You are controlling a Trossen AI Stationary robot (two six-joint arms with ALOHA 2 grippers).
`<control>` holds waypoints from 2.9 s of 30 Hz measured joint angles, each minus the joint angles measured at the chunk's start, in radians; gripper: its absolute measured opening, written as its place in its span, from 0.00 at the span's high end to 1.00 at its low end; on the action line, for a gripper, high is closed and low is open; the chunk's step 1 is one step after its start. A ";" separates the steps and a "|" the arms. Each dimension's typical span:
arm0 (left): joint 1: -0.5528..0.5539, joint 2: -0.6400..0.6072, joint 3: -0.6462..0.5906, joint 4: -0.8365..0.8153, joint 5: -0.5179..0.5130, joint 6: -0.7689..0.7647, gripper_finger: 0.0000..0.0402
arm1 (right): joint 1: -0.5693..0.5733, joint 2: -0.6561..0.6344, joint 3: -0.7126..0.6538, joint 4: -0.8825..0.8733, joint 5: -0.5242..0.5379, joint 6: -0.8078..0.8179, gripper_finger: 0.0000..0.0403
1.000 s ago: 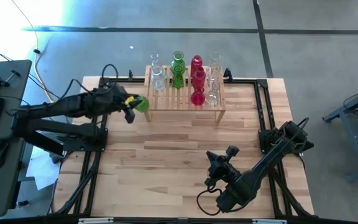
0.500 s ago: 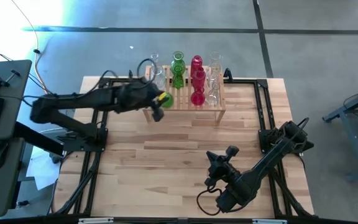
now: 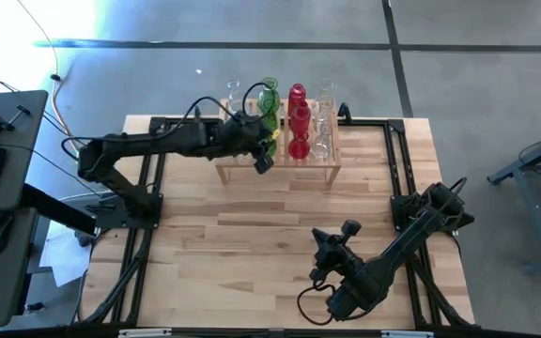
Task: Sort vases onto shelf
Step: Put the green vase on the shelf aligned with the other green vases, then put the transparent vase on the shelf aligned with the other transparent vases
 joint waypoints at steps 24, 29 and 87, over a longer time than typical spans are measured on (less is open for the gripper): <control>0.067 0.077 0.001 0.096 0.044 0.016 0.63 | 0.000 0.000 0.000 -0.001 -0.014 0.000 1.00; 0.067 0.076 0.001 0.098 0.041 0.022 0.55 | 0.000 0.000 0.000 -0.001 -0.014 0.000 1.00; -0.532 -0.738 -0.999 0.861 -0.057 0.233 0.95 | 0.124 0.000 0.180 0.007 -0.545 0.091 1.00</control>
